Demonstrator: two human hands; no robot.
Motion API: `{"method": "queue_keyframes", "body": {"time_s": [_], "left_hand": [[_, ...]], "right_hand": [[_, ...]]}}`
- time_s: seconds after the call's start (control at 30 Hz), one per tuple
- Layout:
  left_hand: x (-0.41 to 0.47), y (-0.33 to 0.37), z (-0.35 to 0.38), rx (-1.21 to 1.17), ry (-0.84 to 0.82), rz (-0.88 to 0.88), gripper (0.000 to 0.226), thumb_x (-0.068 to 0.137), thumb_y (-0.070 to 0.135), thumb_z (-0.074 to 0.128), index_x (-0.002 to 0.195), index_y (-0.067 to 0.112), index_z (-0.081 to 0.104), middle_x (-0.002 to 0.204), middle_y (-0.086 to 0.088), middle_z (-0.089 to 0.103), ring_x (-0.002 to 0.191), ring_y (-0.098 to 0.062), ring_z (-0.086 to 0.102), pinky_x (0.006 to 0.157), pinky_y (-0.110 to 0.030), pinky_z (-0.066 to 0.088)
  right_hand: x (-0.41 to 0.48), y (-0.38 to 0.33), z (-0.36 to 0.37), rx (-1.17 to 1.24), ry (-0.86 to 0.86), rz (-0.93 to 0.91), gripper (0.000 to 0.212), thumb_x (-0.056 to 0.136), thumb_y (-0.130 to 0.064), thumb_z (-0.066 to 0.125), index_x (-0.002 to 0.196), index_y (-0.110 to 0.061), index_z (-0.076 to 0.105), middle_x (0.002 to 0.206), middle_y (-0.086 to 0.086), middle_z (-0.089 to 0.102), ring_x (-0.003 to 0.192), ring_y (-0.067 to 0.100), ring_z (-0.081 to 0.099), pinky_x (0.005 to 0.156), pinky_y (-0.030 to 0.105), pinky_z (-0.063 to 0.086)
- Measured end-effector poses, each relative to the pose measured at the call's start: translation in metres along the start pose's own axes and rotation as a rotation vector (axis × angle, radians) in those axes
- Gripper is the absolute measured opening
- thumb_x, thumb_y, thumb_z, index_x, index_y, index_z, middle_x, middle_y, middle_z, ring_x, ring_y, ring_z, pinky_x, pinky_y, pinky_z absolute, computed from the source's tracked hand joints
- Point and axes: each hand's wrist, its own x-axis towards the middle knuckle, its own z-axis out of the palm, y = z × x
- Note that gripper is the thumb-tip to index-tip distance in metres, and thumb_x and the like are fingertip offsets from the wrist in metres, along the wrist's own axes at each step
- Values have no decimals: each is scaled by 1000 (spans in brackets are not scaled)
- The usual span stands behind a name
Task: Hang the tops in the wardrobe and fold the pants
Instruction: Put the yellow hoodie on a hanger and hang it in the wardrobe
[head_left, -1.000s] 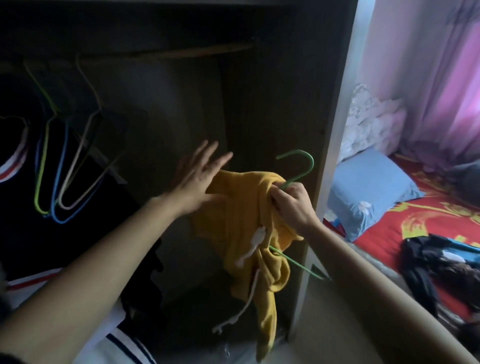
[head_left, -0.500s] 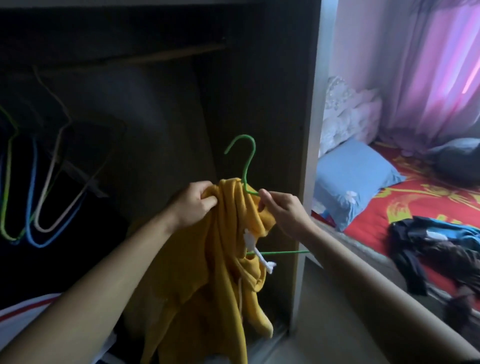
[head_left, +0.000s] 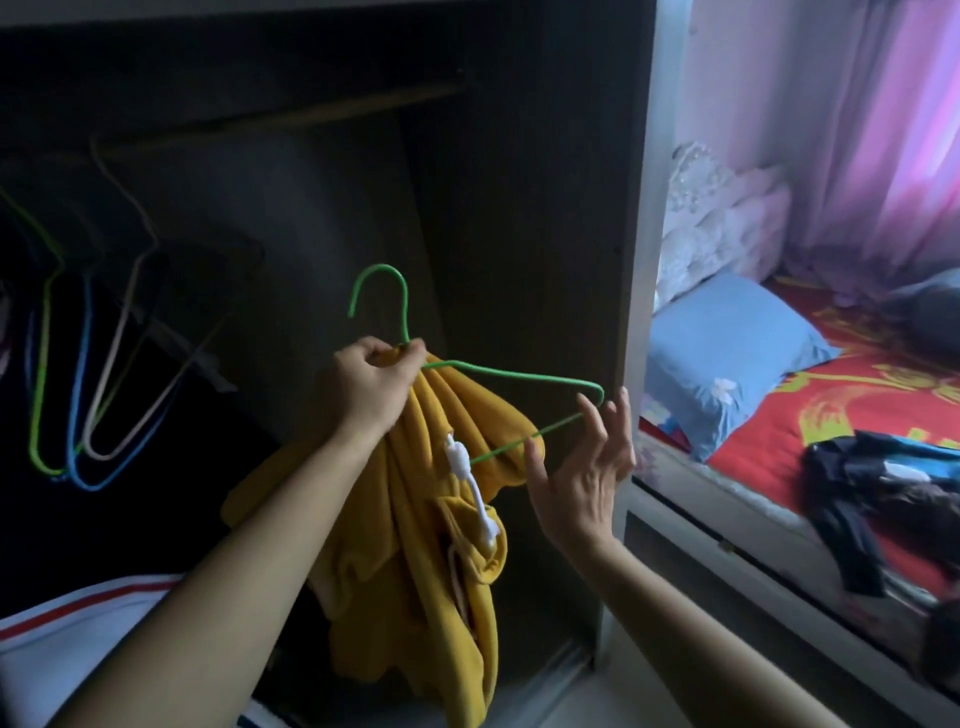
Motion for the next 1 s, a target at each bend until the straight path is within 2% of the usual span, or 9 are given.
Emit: {"method": "queue_keyframes", "body": {"time_s": [0.1, 0.2, 0.33, 0.43, 0.53, 0.67, 0.8, 0.87, 1.0], "left_hand": [[-1, 11, -13, -30, 75, 21, 31, 82, 56, 67, 69, 28, 62, 59, 16, 60, 60, 22, 54, 39, 0, 33], [-5, 25, -21, -93, 64, 66, 38, 80, 61, 67, 69, 25, 67, 59, 15, 65, 62, 12, 60, 41, -2, 36], [-14, 31, -25, -119, -23, 97, 41, 66, 70, 75, 69, 30, 67, 67, 26, 67, 66, 10, 63, 44, -3, 40], [-16, 17, -32, -129, -123, 50, 38, 63, 61, 82, 81, 29, 71, 75, 26, 69, 70, 7, 66, 49, -8, 49], [-13, -8, -46, -83, -138, 75, 18, 72, 27, 84, 84, 17, 75, 64, 24, 68, 62, 10, 63, 52, -2, 42], [-17, -44, -68, 138, -192, 120, 19, 73, 19, 81, 72, 32, 67, 59, 27, 61, 64, 16, 58, 50, 1, 37], [-17, -61, -69, 339, -300, 110, 26, 71, 34, 82, 93, 38, 68, 82, 32, 61, 74, 4, 58, 63, -5, 40], [-21, -68, -61, 472, -353, 123, 45, 66, 36, 84, 109, 29, 73, 100, 15, 70, 89, -7, 62, 80, -14, 42], [-38, -75, -34, 510, -507, 213, 43, 64, 35, 81, 107, 29, 75, 102, 7, 75, 96, -12, 68, 83, -13, 42]], "right_hand": [[-25, 12, 11, 59, -108, 271, 92, 78, -63, 65, 150, -28, 18, 164, 4, -1, 148, 22, 9, 118, 51, 15], [-27, 12, 25, 90, -572, 664, 128, 57, -95, 50, 156, -25, 10, 163, 10, 16, 149, 30, 14, 120, 55, 14], [-11, 5, 36, 509, -973, 1093, 119, 44, -81, 75, 140, -16, 49, 135, 12, 58, 122, 30, 57, 108, 49, 43], [-12, 9, 36, 363, -982, 1000, 66, 54, -44, 75, 109, -7, 67, 97, 12, 71, 84, 25, 71, 75, 41, 61], [5, 22, 20, 191, -841, 819, 41, 57, -44, 75, 79, -10, 74, 73, 6, 73, 66, 20, 72, 54, 32, 59], [54, 41, -9, 286, -639, 884, 20, 78, -22, 64, 79, -4, 70, 67, 12, 64, 54, 24, 63, 42, 28, 51], [90, 41, -28, 159, -528, 769, 19, 84, -24, 53, 83, -8, 62, 73, 10, 60, 60, 20, 60, 38, 18, 41], [101, 36, -34, 88, -482, 678, 23, 86, -27, 51, 88, -8, 64, 77, 9, 62, 67, 20, 62, 45, 19, 43], [111, 4, -37, 106, -502, 522, 23, 85, -35, 57, 84, -15, 68, 80, 6, 67, 73, 21, 65, 54, 26, 51]]}}
